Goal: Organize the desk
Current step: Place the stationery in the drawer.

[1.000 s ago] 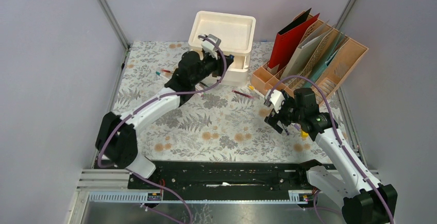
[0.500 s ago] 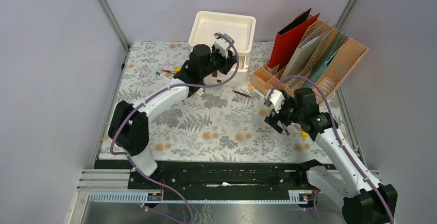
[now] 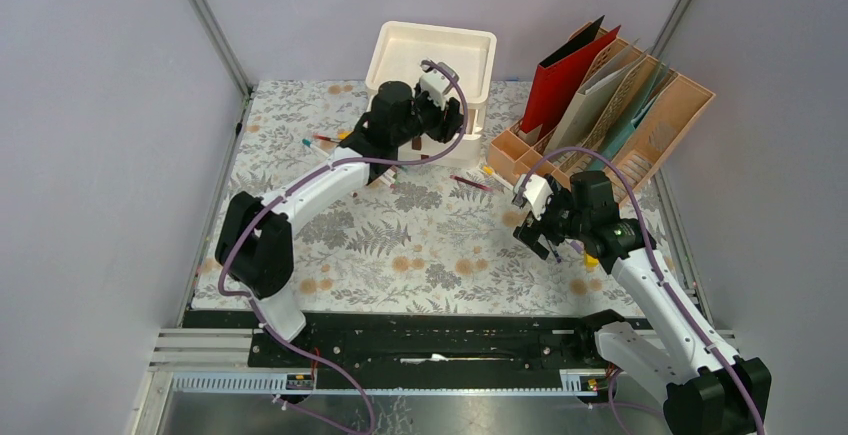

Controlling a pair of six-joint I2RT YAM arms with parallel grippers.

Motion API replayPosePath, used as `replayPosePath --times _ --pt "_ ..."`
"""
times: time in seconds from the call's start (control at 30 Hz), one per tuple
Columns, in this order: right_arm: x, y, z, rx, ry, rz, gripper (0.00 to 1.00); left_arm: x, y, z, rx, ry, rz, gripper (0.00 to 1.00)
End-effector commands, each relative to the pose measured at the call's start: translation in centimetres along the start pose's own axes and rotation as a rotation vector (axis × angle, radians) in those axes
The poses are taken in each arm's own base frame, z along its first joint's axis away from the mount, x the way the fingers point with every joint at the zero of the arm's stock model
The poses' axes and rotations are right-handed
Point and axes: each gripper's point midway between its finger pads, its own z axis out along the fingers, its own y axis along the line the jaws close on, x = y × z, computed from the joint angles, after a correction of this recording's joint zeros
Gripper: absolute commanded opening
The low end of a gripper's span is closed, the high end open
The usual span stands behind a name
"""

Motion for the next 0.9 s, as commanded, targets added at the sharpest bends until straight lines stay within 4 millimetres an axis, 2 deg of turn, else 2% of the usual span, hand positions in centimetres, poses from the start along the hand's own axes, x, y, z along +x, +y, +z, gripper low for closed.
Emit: replayPosePath --times 0.0,0.17,0.23,0.4,0.57,0.87 --pt "-0.2 0.1 -0.1 -0.005 -0.016 -0.016 1.0 -6.2 -0.4 -2.1 0.011 -0.155 -0.009 0.56" --pt "-0.3 0.1 -0.1 -0.003 -0.019 -0.018 1.0 -7.7 -0.5 -4.8 0.005 -0.244 -0.076 0.67" --pt "-0.3 0.1 -0.2 -0.002 -0.02 -0.018 1.0 -8.6 -0.4 -6.5 -0.002 -0.296 -0.102 0.73" --pt "-0.4 0.1 -0.2 -0.002 -0.022 -0.02 1.0 -8.7 0.4 -9.8 -0.042 -0.376 -0.192 0.87" --pt "-0.4 0.1 -0.2 -0.004 -0.022 -0.019 1.0 -7.4 2.1 -12.7 -0.123 -0.405 -0.278 0.98" --pt "0.4 0.0 0.3 -0.018 0.026 0.01 1.0 -1.7 6.5 -18.6 -0.376 -0.336 -0.484 0.99"
